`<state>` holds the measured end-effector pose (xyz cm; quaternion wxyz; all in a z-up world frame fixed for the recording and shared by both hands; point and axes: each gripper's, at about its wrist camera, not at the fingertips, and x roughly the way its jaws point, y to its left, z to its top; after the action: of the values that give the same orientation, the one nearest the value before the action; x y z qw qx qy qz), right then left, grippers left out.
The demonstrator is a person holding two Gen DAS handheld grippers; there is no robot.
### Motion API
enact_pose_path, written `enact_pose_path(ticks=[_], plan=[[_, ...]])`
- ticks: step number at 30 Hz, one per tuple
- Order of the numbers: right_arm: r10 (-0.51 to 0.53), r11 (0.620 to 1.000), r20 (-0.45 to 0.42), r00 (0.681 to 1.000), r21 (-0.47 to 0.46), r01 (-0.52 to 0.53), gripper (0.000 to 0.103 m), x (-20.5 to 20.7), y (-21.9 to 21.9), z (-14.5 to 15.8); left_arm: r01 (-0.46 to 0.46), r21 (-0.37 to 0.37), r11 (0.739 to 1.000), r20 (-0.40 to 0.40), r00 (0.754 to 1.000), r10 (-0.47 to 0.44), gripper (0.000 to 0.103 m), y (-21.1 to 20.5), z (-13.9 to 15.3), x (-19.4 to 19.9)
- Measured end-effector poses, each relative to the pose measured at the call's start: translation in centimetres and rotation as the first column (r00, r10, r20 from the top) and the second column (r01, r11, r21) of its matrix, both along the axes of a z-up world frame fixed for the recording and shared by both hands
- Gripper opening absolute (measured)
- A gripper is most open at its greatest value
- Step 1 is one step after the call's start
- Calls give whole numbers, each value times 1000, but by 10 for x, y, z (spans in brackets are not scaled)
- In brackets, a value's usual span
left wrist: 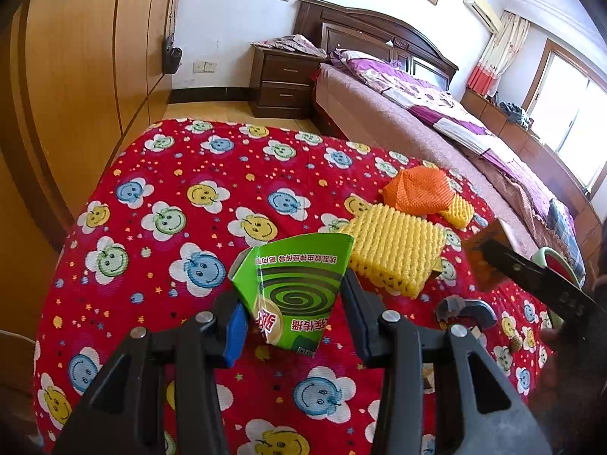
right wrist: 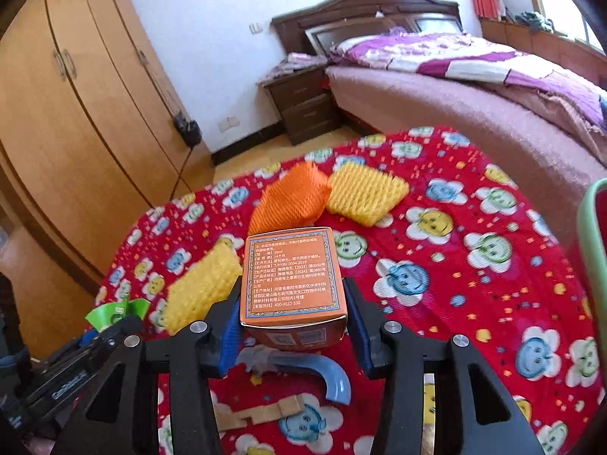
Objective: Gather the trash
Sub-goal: 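Carry the green box and orange carton over the red bucket with both tools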
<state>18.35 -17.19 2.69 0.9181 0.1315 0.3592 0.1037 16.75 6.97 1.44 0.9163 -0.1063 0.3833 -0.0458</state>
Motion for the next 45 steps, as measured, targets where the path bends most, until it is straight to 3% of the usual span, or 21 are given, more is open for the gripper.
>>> enact_pose_path(ticks=[12,25,45], plan=[[-30,998,44,999,61,28,49,-59,-32,24,13,-9,1000,60,998,-12,46,-11,34,-33],[-126,989,80,989,85,119,49,-115,-77,44,117,-43,992,86,990,-113,46,-50,66,-67],[-236,966,143,961,141,216,49,-172,-138,67,257,-10,966,122,959,-254,46,-123,101,-89]])
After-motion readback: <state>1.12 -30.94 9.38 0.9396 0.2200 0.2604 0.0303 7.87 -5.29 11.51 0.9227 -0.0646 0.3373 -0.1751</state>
